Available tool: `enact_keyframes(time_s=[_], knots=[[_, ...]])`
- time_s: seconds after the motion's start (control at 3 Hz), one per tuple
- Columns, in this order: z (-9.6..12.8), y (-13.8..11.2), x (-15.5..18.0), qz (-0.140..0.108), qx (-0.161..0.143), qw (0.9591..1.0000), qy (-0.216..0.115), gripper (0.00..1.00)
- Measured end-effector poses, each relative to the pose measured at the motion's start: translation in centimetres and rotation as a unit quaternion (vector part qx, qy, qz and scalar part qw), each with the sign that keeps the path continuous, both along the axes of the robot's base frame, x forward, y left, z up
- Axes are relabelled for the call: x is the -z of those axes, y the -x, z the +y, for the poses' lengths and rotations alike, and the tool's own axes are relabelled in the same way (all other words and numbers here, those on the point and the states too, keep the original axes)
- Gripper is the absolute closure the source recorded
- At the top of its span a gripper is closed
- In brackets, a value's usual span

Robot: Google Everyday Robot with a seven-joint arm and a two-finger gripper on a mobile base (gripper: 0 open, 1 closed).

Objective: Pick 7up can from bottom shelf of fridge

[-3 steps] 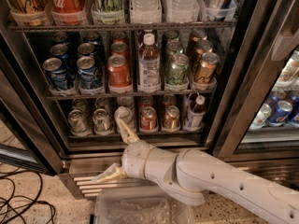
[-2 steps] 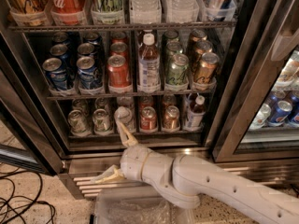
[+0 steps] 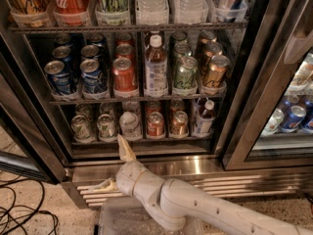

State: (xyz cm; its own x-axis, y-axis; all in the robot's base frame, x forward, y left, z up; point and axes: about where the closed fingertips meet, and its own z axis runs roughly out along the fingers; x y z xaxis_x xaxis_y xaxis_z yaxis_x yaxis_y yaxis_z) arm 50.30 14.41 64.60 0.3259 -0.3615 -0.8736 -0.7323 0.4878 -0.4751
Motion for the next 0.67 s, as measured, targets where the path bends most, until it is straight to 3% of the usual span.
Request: enact_keyframes(time_s=[0.33,0.67], knots=[[0.6,0.1,2.4,0.007,0.044,0.9989,-0.015,0.0],[1.7,0.2,4.7,0.028,0.08,0.9952,-0.049,0.09]])
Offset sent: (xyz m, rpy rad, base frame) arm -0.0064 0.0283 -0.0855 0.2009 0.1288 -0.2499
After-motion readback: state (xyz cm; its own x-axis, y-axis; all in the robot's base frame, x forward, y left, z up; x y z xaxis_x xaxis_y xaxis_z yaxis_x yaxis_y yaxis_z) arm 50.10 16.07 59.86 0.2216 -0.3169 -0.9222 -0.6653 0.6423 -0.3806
